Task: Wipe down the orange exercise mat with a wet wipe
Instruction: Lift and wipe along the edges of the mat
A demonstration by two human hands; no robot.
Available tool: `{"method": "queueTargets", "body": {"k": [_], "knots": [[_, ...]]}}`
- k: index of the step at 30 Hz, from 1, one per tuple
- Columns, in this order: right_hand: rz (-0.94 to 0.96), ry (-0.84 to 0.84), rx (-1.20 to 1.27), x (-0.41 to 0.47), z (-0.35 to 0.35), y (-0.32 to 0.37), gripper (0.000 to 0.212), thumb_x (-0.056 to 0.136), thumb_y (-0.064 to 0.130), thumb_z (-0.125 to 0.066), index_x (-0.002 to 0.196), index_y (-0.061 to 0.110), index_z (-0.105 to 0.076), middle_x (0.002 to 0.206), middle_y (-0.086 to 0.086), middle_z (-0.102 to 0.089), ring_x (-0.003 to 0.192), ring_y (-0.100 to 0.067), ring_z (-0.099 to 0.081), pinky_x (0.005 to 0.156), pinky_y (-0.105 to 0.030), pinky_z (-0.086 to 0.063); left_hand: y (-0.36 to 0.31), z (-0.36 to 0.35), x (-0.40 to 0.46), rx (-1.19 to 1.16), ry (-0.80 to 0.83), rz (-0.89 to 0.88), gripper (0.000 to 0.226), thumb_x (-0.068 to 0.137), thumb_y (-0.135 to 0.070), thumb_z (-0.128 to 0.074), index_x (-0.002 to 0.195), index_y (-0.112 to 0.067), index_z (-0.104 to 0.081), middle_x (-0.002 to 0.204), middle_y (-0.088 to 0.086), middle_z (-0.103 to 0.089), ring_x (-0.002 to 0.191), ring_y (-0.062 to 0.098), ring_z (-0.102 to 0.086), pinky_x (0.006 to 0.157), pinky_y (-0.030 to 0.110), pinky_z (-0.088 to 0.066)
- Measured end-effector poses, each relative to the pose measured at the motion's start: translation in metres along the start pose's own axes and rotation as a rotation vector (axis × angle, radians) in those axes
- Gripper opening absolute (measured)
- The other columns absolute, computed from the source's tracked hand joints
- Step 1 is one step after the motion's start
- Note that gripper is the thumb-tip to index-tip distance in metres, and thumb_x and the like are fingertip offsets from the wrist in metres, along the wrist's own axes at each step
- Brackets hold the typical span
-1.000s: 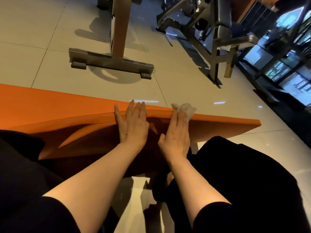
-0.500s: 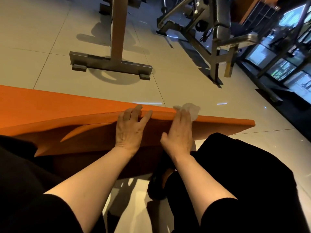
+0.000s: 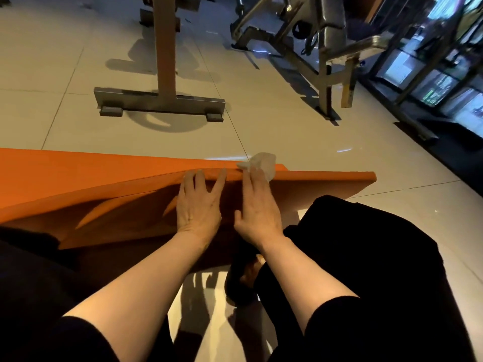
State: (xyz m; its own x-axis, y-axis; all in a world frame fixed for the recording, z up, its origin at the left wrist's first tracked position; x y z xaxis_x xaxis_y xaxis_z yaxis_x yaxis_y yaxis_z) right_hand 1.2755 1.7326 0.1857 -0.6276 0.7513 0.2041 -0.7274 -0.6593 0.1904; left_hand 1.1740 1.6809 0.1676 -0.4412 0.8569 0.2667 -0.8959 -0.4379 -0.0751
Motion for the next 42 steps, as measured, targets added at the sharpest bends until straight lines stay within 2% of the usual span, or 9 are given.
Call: {"method": "queueTargets", "body": {"k": [2,5,10,14,21,28,34,38,42], "knots": [[0.04,-0.034,-0.029,0.001,0.003,0.001,0.094,0.08,0.016,-0.067,0.154,0.011,-0.008,0.159,-0.012,-0.01,0.148,-0.023,-0.009,0.121,-0.033,-0.017,-0.003,0.002,-0.001,0.039,0.034,-0.002,0.081,0.089,-0.027,-0.054,0.154,-0.027,-0.006,0.146,0.021,-0.026,0.136,0.037,-0.023,0.114,0.043,-0.019],[-0.218,-0.24,0.017,0.0,0.02,-0.032,0.092,0.073,0.008,-0.066,0.152,0.014,-0.019,0.151,-0.007,-0.028,0.141,-0.023,-0.027,0.116,-0.038,-0.03,-0.016,0.006,-0.001,-0.002,0.035,-0.073,0.077,0.087,-0.021,-0.054,0.153,-0.012,-0.014,0.151,0.017,-0.025,0.14,0.032,-0.023,0.117,0.04,-0.014],[-0.348,-0.182,0.043,-0.005,0.015,-0.044,0.092,0.075,0.008,-0.066,0.152,0.01,-0.014,0.158,-0.008,-0.016,0.148,-0.024,-0.009,0.12,-0.039,-0.018,-0.023,0.003,0.0,-0.125,-0.049,-0.122,0.075,0.071,-0.004,-0.066,0.142,-0.002,-0.042,0.124,0.025,-0.053,0.113,0.04,-0.05,0.1,0.045,-0.039],[-0.074,-0.078,0.104,-0.011,0.012,-0.018,0.093,0.078,0.006,-0.065,0.154,0.013,-0.01,0.159,-0.008,-0.013,0.148,-0.021,-0.006,0.121,-0.033,-0.018,-0.03,-0.006,0.003,-0.043,0.049,-0.186,0.08,0.084,-0.016,-0.051,0.154,-0.028,-0.013,0.13,0.023,-0.042,0.119,0.039,-0.038,0.107,0.047,-0.031],[-0.514,-0.302,0.139,-0.018,0.032,-0.098,0.101,0.068,-0.006,-0.063,0.153,0.012,-0.013,0.158,-0.006,-0.014,0.147,-0.024,-0.011,0.112,-0.044,-0.034,-0.041,-0.005,0.006,-0.027,0.177,-0.146,0.083,0.091,-0.025,-0.051,0.154,-0.02,0.003,0.157,0.021,-0.009,0.141,0.044,-0.014,0.114,0.061,-0.013],[-0.072,-0.072,0.131,-0.011,0.013,-0.068,0.093,0.075,-0.001,-0.059,0.155,0.014,-0.014,0.16,-0.007,-0.012,0.147,-0.023,-0.015,0.11,-0.034,-0.037,-0.055,-0.013,0.013,-0.084,0.192,-0.168,0.073,0.098,-0.022,-0.041,0.153,-0.012,0.006,0.161,0.013,0.008,0.149,0.025,0.005,0.104,0.077,-0.009],[-0.526,-0.356,0.238,-0.012,0.045,-0.142,0.099,0.064,-0.012,-0.056,0.15,0.023,-0.022,0.152,-0.001,-0.024,0.139,-0.022,-0.029,0.109,-0.042,-0.037,-0.067,-0.013,0.012,-0.035,0.25,-0.211,0.082,0.098,-0.027,-0.043,0.149,-0.036,0.021,0.158,0.024,0.009,0.147,0.035,0.007,0.103,0.076,-0.004],[-0.294,-0.185,0.268,-0.01,0.029,-0.11,0.096,0.07,-0.01,-0.055,0.151,0.028,-0.021,0.156,0.003,-0.017,0.14,-0.018,-0.027,0.102,-0.022,-0.034,-0.072,-0.014,0.016,0.012,0.248,-0.223,0.082,0.095,-0.03,-0.047,0.154,-0.023,0.011,0.155,0.033,0.002,0.146,0.043,-0.002,0.118,0.056,-0.007],[-0.125,-0.069,0.169,-0.011,0.017,-0.102,0.096,0.075,-0.007,-0.057,0.155,0.023,-0.014,0.161,0.0,-0.011,0.148,-0.019,-0.012,0.114,-0.034,-0.032,-0.081,-0.013,0.016,-0.021,0.23,-0.259,0.085,0.092,-0.027,-0.051,0.154,-0.013,0.006,0.161,0.015,0.008,0.149,0.03,0.003,0.117,0.057,-0.007]]}}
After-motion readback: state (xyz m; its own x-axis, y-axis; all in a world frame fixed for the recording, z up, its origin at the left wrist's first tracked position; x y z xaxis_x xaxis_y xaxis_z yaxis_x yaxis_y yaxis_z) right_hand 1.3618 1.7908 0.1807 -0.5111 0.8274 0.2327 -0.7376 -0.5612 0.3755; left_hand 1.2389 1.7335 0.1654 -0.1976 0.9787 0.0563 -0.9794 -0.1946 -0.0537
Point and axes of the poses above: each hand's wrist, its own x-axis towards the middle knuckle, its own z-axis out of the back of the hand, y = z × x, the point moved 7 cm from there along x, towards the middle knuckle
